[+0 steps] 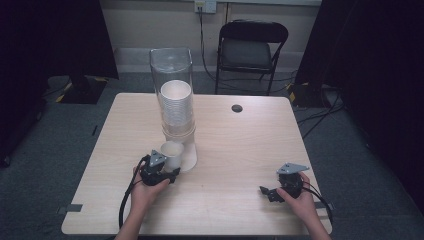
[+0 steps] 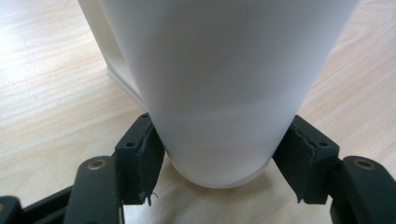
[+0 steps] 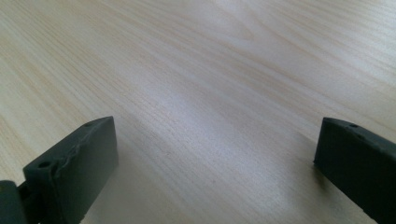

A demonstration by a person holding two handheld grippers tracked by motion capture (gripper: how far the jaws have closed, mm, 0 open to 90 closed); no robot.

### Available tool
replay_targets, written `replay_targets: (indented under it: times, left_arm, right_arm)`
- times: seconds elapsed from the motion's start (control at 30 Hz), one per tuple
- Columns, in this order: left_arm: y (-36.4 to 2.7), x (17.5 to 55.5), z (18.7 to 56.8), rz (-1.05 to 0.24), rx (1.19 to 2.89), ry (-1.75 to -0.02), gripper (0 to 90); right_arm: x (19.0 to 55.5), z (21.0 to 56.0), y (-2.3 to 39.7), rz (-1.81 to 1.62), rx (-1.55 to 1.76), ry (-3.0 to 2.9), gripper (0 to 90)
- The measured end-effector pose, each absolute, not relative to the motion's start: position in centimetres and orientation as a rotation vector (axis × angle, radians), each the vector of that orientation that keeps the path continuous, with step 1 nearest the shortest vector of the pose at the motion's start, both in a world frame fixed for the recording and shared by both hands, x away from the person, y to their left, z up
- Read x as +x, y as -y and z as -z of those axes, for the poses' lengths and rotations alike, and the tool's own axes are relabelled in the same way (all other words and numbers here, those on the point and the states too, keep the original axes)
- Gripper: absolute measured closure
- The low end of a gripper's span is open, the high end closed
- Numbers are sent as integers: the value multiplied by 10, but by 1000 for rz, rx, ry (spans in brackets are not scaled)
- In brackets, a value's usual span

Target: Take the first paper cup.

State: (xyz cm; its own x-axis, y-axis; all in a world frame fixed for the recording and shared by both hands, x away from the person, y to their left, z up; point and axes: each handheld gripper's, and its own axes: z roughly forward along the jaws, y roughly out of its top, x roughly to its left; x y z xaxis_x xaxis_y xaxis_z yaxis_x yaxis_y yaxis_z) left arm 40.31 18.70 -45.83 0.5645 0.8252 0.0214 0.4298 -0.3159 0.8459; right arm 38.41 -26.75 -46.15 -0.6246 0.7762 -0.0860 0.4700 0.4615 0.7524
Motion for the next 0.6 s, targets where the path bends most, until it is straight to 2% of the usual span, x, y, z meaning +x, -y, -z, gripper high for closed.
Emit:
replay_targets:
  times: [0.27,0.6]
  left_arm:
    - [-202,399,459,-591,1925,-1033,358]
    - [-246,400,461,-697,1806,-1187,355]
  right_arm:
    - [384,461,267,-991,1046,-2295,0]
    - [384,462,267,-991,1046,-2295,0]
